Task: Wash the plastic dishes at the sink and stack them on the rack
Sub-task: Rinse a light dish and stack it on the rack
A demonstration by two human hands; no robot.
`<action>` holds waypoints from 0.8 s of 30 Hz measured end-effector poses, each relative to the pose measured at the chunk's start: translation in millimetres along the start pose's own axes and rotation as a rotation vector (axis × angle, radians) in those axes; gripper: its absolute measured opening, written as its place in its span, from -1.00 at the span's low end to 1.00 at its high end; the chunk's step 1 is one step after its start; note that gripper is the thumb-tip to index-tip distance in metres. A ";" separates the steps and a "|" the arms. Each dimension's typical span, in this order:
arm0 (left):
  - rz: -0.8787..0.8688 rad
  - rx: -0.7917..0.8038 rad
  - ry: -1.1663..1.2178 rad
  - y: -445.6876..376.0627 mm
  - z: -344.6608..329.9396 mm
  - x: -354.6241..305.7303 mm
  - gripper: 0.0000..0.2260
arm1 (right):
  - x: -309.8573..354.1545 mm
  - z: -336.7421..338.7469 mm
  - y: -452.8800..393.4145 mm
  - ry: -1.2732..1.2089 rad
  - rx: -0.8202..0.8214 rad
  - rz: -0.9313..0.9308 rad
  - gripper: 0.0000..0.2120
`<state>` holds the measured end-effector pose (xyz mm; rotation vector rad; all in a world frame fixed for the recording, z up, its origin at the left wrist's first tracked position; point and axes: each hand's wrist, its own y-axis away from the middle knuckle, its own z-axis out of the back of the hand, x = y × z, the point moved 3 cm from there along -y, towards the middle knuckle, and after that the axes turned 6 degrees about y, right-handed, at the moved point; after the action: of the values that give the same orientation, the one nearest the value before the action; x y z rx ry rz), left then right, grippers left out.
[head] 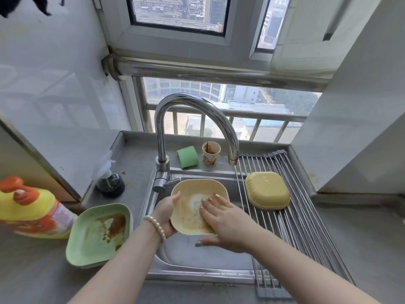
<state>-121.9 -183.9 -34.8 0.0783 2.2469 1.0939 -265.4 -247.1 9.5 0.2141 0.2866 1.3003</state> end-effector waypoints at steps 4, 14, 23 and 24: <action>0.061 -0.016 -0.176 5.7 12.8 -24.2 -0.69 | 0.1 -13.8 6.6 0.139 -0.334 0.138 -0.45; -0.313 0.221 0.429 28.9 -38.6 -0.4 -0.60 | 21.8 -3.3 -3.9 0.046 -0.584 -0.146 -0.70; -0.151 0.018 0.318 30.4 -31.6 3.2 -0.67 | 16.3 -7.5 6.4 -0.244 -0.635 0.070 -0.63; -0.117 0.008 0.249 29.6 -26.2 -2.4 -0.67 | 4.4 -11.6 10.5 -0.197 -0.621 0.088 -0.63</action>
<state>-140.9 -183.4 -0.1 -0.1938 2.4404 1.0812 -277.8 -240.2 1.5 -0.1755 -0.3008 1.3835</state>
